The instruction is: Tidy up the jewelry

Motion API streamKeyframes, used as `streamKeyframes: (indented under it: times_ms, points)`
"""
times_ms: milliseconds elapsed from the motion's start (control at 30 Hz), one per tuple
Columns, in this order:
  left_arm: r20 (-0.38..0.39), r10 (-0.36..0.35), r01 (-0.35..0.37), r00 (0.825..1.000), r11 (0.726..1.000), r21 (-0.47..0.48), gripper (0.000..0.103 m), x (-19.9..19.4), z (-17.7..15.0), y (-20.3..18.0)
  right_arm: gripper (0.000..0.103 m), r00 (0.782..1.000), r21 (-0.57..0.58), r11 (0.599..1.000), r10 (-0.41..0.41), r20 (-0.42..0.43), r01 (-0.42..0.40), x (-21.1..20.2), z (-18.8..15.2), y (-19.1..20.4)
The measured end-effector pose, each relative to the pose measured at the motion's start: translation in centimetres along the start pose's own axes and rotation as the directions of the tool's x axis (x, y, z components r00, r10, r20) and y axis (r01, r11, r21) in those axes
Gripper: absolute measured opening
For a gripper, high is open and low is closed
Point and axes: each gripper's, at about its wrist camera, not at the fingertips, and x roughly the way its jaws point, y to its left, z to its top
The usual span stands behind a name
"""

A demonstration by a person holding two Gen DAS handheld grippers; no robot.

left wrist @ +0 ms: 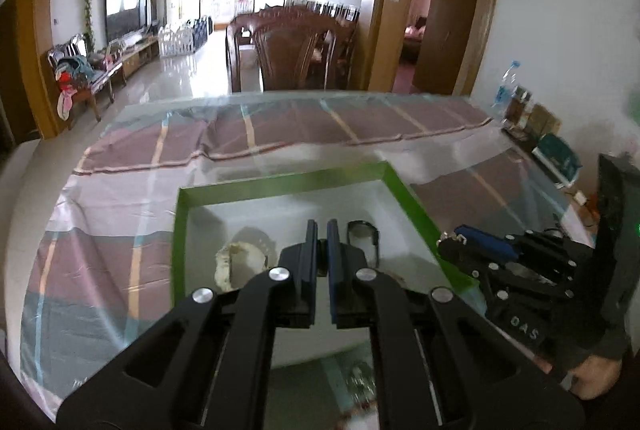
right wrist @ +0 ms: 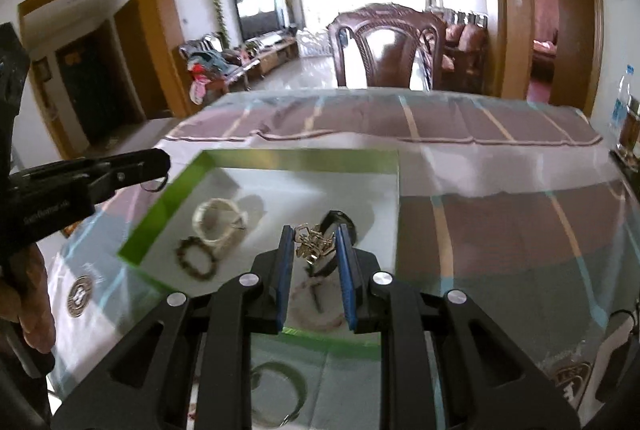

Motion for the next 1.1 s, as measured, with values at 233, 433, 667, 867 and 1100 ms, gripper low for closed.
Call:
streamKeyframes:
  times_ms: [233,433,667,867,1100]
  points:
    - [0.11,0.006,0.004,0.994,0.996,-0.09,0.08,-2.5,-2.0,1.6,0.065,0.98,0.052,0.998,-0.052,0.19,0.043,-5.6,-0.7,-0.8]
    - [0.406,0.06,0.014,0.912,0.984,-0.176,0.099,-16.7,-8.0,3.2,0.095,0.899,0.054,0.998,-0.013,0.438,-0.011,-18.0,-4.3,0.6]
    - [0.365,0.184,-0.124,0.912,0.975,-0.183,0.099,-20.5,-17.0,2.3,0.097,0.912,0.002,1.0,0.009,0.409,-0.011,-21.6,-11.0,4.2]
    - [0.256,0.213,-0.184,0.943,0.974,-0.133,0.099,-18.4,-21.2,0.5,0.097,0.953,-0.041,0.999,0.013,0.303,-0.001,-19.6,-15.5,6.7]
    - [0.194,0.16,-0.14,0.968,0.984,-0.114,0.099,-17.3,-22.9,-0.2,0.097,0.97,-0.033,0.999,0.0,0.244,0.009,-18.7,-17.2,7.1]
